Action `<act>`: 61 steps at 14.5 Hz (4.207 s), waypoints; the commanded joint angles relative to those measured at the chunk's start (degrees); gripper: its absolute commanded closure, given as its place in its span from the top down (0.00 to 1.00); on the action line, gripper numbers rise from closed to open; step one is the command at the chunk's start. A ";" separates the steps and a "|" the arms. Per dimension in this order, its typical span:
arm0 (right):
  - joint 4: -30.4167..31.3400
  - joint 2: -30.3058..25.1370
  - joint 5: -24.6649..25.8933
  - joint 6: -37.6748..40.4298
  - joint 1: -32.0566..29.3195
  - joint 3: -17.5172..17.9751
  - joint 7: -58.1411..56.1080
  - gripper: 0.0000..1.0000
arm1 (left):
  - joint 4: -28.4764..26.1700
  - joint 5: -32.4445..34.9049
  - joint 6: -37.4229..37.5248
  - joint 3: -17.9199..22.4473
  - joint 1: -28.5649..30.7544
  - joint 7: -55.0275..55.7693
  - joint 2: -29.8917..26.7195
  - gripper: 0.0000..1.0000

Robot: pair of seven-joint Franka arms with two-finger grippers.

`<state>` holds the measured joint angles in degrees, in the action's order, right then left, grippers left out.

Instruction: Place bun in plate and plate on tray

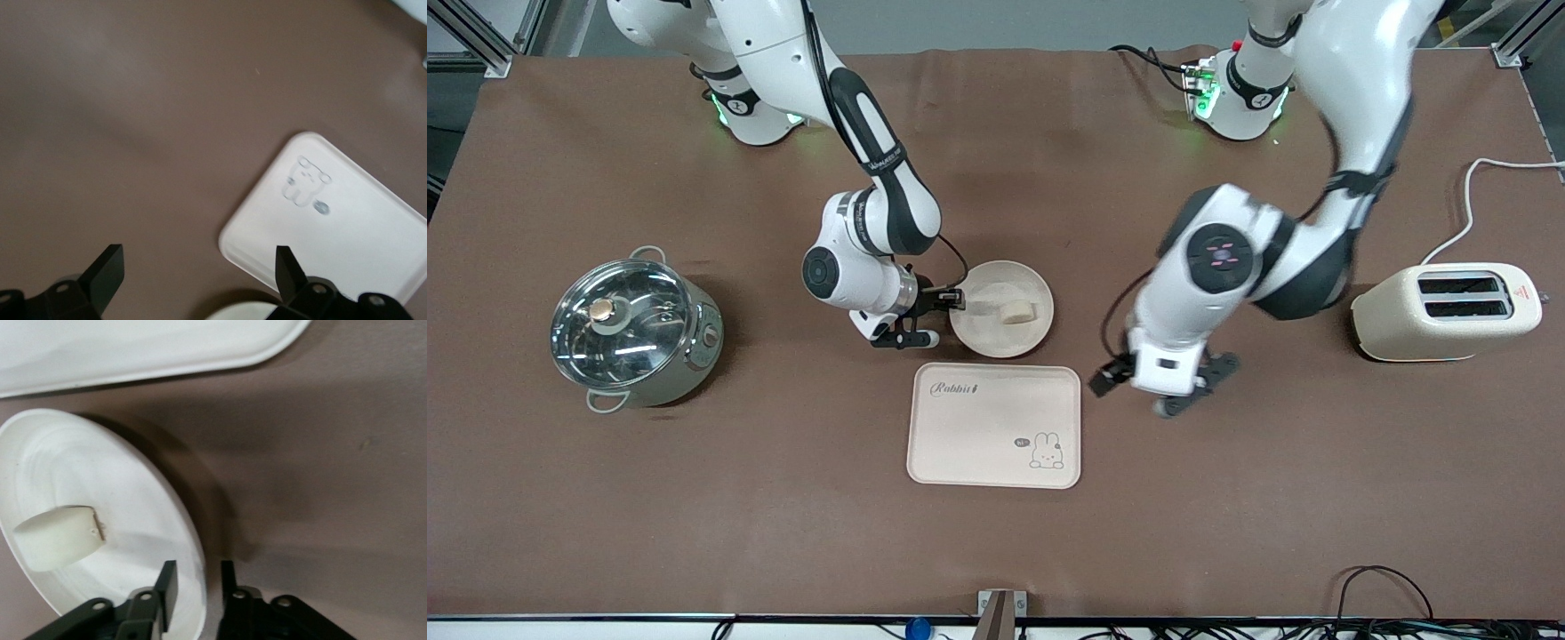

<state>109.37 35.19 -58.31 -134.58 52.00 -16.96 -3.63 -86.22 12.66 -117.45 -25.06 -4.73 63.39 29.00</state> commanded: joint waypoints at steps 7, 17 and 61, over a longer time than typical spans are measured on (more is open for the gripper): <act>-1.25 -2.23 -1.28 -0.33 -0.32 -1.06 -0.76 0.00 | -1.23 0.53 18.83 -0.34 13.51 -37.34 -19.75 1.00; -31.02 10.75 12.43 17.67 -12.00 -1.06 5.10 0.00 | -2.46 -12.04 31.05 17.75 4.56 -57.14 -32.51 1.00; -15.01 -16.69 18.12 21.45 -17.19 -11.33 2.86 1.00 | -4.13 -12.39 30.09 17.06 4.64 -58.20 -32.34 1.00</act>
<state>80.41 31.73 -43.41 -113.84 35.08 -27.78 2.94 -89.88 0.77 -86.81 -8.02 0.06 5.84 -2.68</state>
